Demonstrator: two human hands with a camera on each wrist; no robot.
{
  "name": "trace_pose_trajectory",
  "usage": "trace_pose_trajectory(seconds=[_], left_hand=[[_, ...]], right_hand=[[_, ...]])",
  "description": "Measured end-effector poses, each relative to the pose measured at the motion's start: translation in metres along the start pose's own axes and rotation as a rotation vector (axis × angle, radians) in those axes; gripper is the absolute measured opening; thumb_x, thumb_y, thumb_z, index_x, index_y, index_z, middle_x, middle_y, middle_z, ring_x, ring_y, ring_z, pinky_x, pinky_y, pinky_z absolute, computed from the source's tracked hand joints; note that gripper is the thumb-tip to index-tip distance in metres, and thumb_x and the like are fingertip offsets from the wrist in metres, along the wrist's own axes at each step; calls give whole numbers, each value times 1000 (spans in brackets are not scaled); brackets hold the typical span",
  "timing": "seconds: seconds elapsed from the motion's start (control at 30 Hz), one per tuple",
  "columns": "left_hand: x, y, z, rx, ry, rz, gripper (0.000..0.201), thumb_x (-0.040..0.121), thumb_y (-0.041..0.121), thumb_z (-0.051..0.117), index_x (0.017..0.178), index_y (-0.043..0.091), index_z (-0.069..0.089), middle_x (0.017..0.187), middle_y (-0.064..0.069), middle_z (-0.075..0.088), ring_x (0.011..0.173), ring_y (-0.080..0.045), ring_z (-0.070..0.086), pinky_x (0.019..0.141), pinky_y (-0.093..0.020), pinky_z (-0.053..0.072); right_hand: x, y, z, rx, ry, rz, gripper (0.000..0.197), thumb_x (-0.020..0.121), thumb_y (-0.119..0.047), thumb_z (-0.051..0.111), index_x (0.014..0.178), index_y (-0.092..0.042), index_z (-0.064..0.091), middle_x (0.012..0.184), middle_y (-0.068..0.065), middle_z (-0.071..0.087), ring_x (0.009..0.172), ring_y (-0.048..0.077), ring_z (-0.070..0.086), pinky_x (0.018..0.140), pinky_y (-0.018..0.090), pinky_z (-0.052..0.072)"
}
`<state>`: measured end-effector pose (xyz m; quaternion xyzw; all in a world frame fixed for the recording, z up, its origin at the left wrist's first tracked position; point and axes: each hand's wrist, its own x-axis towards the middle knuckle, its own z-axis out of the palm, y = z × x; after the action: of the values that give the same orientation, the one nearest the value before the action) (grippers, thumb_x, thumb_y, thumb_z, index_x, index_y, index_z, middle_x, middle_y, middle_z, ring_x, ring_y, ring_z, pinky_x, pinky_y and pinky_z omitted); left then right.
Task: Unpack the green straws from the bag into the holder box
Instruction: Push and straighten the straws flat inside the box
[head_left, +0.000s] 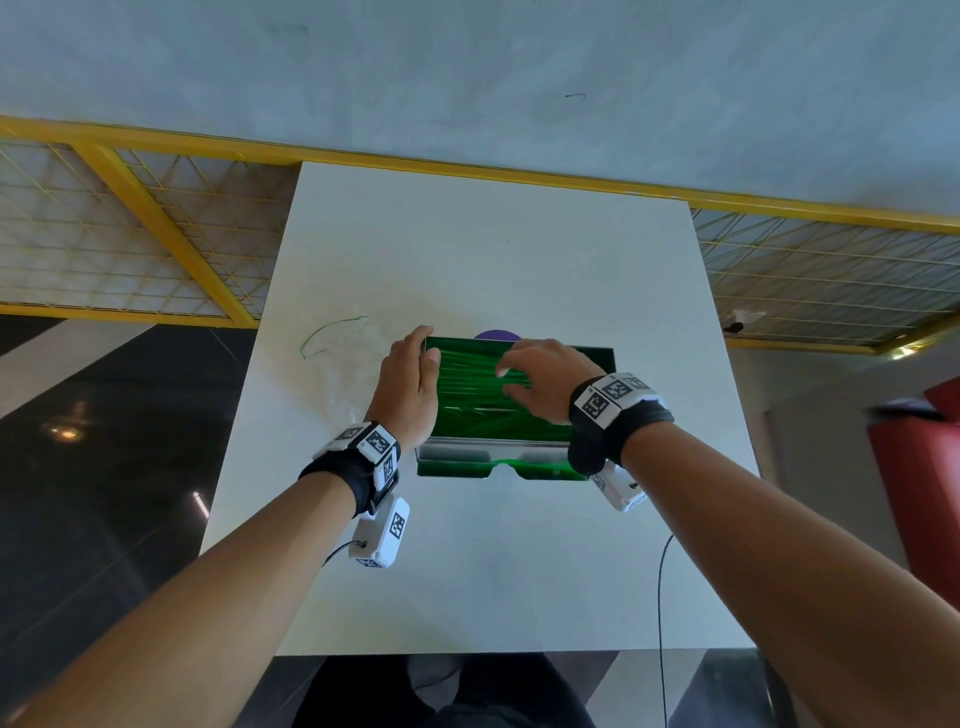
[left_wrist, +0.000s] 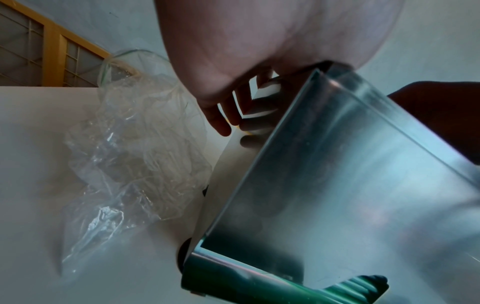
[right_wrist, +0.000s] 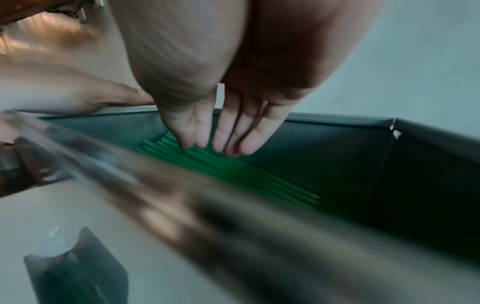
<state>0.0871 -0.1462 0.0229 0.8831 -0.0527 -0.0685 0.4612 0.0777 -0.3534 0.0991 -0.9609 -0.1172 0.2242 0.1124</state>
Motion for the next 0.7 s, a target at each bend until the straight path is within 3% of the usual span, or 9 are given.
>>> trace_pose_trajectory(seconds=[0.07, 0.13, 0.33, 0.53, 0.63, 0.7], left_hand=[[0, 0, 0, 3, 0, 0, 44, 106, 32, 29, 146, 16, 39, 135, -13, 51, 125, -26, 48, 102, -31, 35], [0, 0, 0, 8, -1, -1, 44, 106, 32, 28, 146, 16, 39, 136, -13, 50, 125, -27, 48, 103, -33, 36], [-1, 1, -1, -2, -1, -10, 44, 106, 32, 28, 146, 16, 39, 136, -12, 51, 126, -27, 47, 104, -34, 36], [0, 1, -1, 3, -4, -4, 44, 106, 32, 28, 146, 16, 39, 136, -12, 51, 125, -27, 47, 100, -30, 35], [-1, 1, -1, -3, -1, -7, 44, 106, 32, 29, 146, 16, 39, 138, -12, 50, 126, -27, 47, 104, -34, 36], [-1, 1, -1, -6, 4, -11, 44, 106, 32, 30, 146, 16, 39, 138, -13, 50, 127, -28, 47, 106, -36, 37]], right_hand=[[2, 2, 4, -49, -53, 18, 43, 97, -27, 60, 139, -25, 57, 148, -1, 54, 131, 24, 54, 108, 45, 46], [4, 3, 8, -68, -144, 45, 51, 97, -20, 62, 146, -26, 50, 154, 1, 47, 136, 27, 50, 111, 45, 43], [5, 5, 9, -88, -218, 37, 41, 96, -16, 60, 133, -33, 59, 135, 2, 62, 117, 26, 62, 95, 44, 55], [7, 5, 9, -108, -162, 89, 45, 98, -27, 60, 142, -23, 52, 140, 7, 55, 120, 32, 60, 97, 45, 53], [8, 2, 13, -187, -235, 101, 38, 99, -31, 57, 136, -25, 58, 136, 9, 58, 115, 33, 62, 90, 44, 55], [7, -1, 11, -213, -166, 66, 34, 100, -31, 55, 133, -24, 60, 134, 6, 58, 115, 31, 61, 87, 43, 53]])
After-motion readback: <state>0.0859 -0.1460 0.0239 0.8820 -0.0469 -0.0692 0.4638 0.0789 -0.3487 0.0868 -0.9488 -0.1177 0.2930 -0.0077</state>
